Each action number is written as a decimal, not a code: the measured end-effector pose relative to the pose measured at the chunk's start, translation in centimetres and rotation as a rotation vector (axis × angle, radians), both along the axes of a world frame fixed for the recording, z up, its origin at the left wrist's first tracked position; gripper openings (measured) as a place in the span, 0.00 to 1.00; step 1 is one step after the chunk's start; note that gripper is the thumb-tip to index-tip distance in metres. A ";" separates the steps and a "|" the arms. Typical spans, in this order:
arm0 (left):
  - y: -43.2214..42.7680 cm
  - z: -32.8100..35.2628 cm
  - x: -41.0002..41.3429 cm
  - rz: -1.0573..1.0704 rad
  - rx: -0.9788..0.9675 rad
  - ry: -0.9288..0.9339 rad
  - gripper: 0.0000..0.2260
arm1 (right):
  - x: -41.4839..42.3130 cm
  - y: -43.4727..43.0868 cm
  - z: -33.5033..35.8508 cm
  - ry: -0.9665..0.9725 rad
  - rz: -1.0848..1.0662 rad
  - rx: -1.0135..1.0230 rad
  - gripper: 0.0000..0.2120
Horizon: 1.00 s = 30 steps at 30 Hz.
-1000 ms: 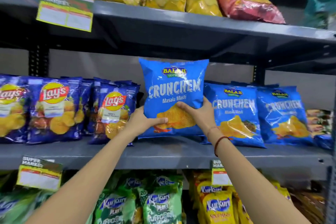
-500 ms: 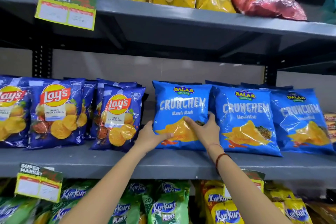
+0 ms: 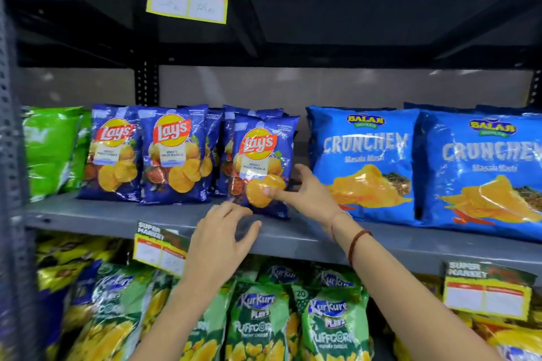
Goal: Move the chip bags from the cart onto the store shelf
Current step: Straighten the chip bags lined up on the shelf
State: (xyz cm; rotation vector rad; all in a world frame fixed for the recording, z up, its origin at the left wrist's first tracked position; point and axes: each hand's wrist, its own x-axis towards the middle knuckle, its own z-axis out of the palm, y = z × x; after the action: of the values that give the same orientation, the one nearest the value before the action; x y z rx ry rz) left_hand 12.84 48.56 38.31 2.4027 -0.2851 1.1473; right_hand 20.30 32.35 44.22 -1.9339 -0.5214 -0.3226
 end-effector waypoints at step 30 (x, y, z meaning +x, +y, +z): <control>2.1 -2.8 -0.5 0.091 0.107 -0.003 0.21 | 3.5 6.0 -1.7 -0.024 -0.175 -0.155 0.47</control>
State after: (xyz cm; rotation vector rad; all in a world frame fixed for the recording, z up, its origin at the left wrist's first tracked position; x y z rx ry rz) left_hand 12.29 50.65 35.52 2.5308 -0.2457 1.2043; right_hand 23.75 38.33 42.57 -2.1337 -0.4028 -0.4284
